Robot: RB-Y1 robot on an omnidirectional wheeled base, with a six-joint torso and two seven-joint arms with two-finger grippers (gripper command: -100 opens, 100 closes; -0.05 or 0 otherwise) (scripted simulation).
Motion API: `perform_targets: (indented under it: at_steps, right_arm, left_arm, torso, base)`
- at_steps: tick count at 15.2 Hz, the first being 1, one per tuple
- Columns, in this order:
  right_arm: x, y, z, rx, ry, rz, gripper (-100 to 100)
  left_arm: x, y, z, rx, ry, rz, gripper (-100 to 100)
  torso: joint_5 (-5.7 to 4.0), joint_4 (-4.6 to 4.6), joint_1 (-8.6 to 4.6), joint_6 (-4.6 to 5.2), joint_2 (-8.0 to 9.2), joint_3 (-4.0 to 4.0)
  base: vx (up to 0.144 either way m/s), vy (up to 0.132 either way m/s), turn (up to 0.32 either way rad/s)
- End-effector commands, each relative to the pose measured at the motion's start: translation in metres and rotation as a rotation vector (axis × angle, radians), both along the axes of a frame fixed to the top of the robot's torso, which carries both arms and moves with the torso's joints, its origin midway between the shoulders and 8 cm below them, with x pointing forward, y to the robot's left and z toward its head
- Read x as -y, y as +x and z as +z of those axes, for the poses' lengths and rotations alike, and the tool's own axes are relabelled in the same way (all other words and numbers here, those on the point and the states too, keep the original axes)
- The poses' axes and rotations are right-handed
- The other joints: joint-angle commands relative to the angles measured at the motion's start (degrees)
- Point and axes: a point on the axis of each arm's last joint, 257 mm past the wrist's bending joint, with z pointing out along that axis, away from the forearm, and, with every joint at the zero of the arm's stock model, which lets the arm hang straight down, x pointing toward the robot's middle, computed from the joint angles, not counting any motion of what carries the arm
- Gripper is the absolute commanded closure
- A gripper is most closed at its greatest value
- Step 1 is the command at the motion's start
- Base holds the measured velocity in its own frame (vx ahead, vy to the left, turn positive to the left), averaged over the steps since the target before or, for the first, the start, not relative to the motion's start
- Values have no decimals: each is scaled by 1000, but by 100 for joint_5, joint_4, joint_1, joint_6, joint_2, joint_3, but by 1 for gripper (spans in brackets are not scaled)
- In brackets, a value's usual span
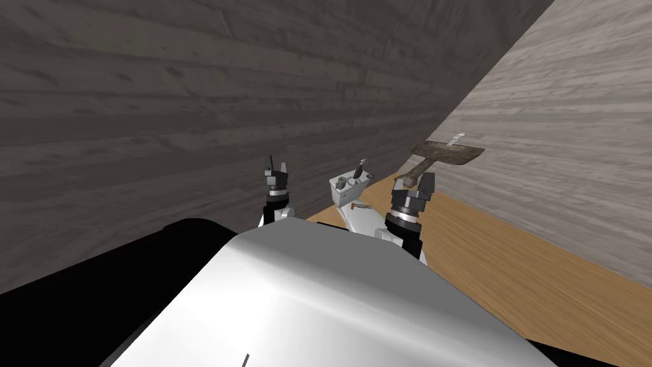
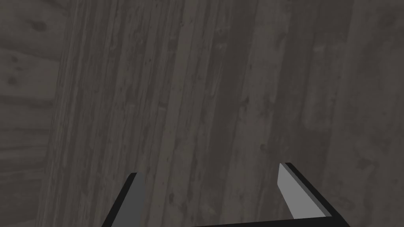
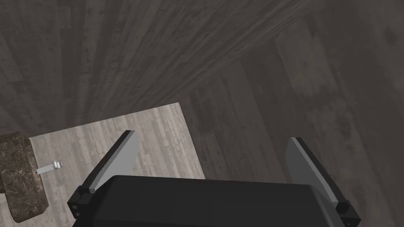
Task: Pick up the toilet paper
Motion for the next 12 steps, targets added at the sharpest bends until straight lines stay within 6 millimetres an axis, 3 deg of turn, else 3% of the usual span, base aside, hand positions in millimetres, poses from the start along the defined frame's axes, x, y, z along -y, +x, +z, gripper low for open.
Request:
perform_targets:
  at_steps: [1,12]
  right_arm:
    - [-3,1,-3,-12,-30,15,-100]
    - [-18,8,-36,-119,-230,110,-100]
  left_arm:
    - [0,0,0,0,0,0,0]
    - [0,0,0,0,0,0,0]
  torso:
    - [0,0,0,0,0,0]
    - [1,0,3,-1,-2,-1]
  base:
    - [-1,3,32]
    - [3,11,66]
